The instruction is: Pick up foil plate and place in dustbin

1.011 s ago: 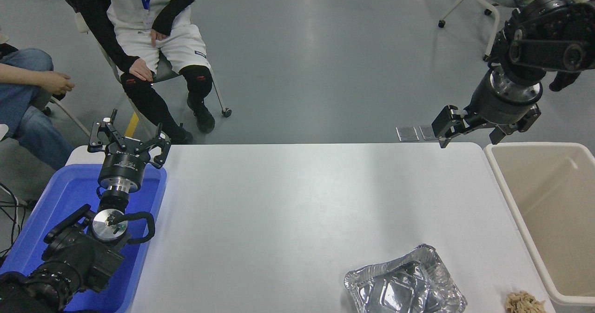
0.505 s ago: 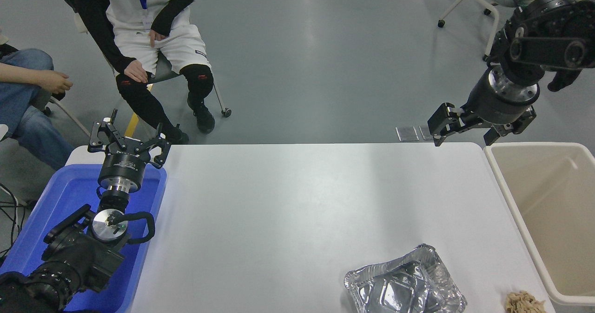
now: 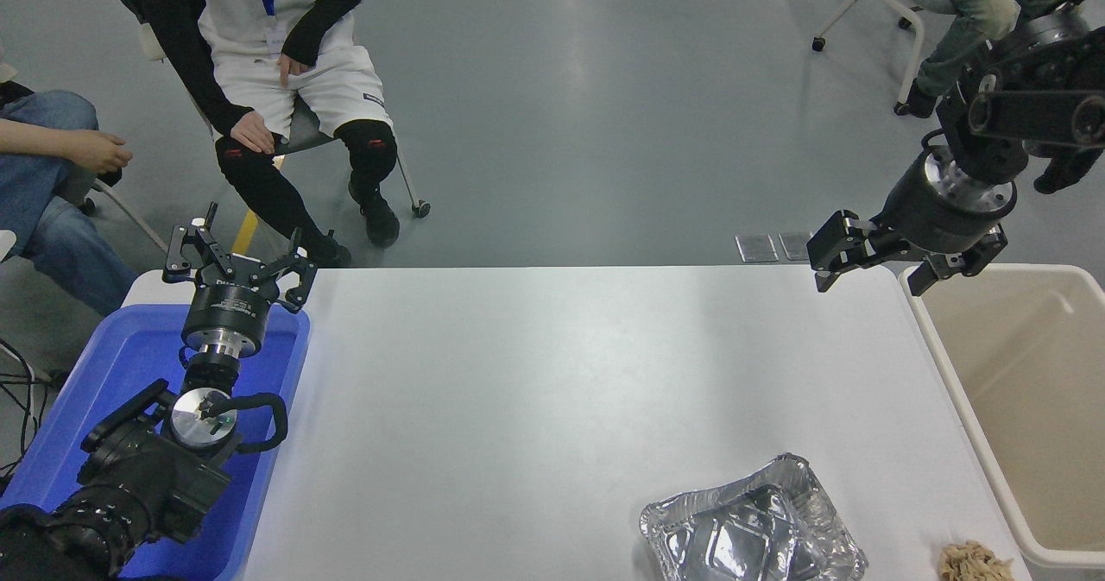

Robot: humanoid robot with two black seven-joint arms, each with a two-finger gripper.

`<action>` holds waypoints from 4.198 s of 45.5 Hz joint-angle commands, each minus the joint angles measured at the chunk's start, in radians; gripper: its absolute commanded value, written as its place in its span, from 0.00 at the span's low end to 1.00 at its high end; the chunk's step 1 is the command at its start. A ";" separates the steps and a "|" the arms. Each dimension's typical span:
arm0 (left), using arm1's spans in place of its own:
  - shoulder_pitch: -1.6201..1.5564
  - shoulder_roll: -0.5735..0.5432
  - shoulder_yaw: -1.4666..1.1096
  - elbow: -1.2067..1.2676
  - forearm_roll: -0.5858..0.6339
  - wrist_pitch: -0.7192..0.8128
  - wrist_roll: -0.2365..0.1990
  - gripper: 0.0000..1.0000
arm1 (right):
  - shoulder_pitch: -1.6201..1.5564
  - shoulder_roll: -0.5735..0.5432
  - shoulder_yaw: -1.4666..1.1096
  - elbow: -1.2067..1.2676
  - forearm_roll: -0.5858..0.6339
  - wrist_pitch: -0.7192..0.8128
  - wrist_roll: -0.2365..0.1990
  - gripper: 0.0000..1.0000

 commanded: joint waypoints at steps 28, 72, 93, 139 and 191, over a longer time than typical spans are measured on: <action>0.000 0.000 0.000 0.000 -0.002 0.000 0.000 0.99 | -0.323 -0.087 0.387 0.003 -0.515 0.000 -0.032 1.00; 0.000 0.000 0.000 0.000 -0.002 0.000 0.000 0.99 | -0.653 -0.176 0.512 -0.120 -0.499 0.000 -0.101 1.00; 0.000 0.000 0.000 0.000 -0.002 0.000 0.000 0.99 | -0.732 -0.122 0.553 -0.143 -0.497 -0.141 -0.099 1.00; 0.000 0.000 0.000 0.000 -0.002 -0.002 0.000 0.99 | -0.824 -0.107 0.584 -0.115 -0.488 -0.339 -0.098 0.97; 0.000 0.000 0.000 0.000 0.000 -0.002 0.000 0.99 | -0.667 -0.188 0.449 0.043 -0.485 -0.327 -0.099 0.00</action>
